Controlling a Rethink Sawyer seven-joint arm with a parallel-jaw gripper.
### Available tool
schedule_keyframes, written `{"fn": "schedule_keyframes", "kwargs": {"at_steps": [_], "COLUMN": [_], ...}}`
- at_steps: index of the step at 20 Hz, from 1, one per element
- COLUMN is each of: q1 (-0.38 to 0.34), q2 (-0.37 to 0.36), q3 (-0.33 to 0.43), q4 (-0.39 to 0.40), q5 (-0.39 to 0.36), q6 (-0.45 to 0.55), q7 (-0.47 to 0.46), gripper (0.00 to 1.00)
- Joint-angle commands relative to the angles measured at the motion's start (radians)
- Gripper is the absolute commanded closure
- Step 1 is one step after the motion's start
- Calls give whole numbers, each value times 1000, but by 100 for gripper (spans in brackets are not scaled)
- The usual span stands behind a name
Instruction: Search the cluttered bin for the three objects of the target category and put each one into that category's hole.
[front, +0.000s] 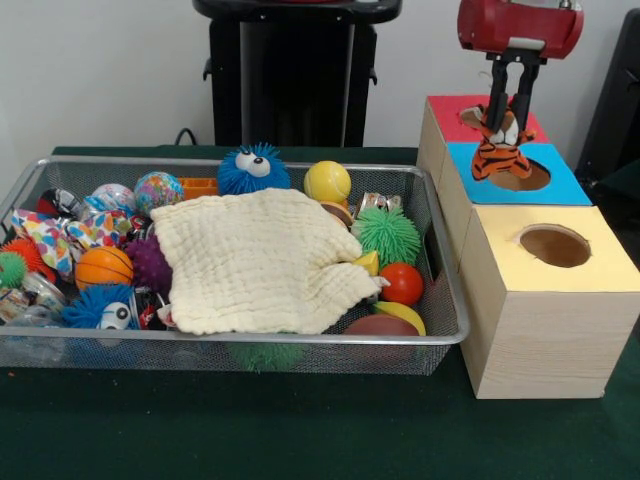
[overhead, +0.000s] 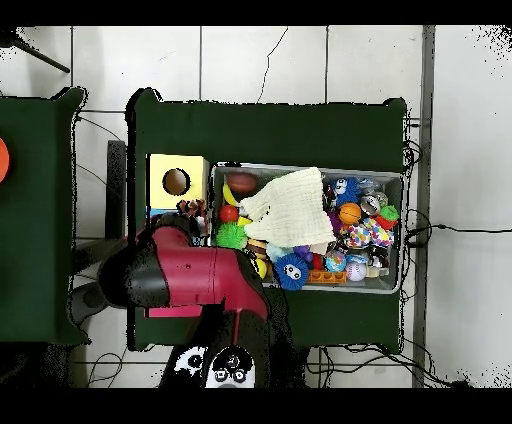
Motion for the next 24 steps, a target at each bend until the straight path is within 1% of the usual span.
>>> {"fn": "schedule_keyframes", "kwargs": {"at_steps": [1, 5, 8, 16, 24], "q1": [14, 22, 27, 71, 113], "q2": [56, 77, 78, 51, 36], "q3": [-16, -14, -15, -48, -73], "q4": [128, 117, 135, 176, 214], "q5": [40, 56, 66, 82, 108], "q6": [36, 40, 32, 41, 24], "q7": [268, 269, 270, 277, 300], "gripper": [100, 100, 100, 100, 100]}}
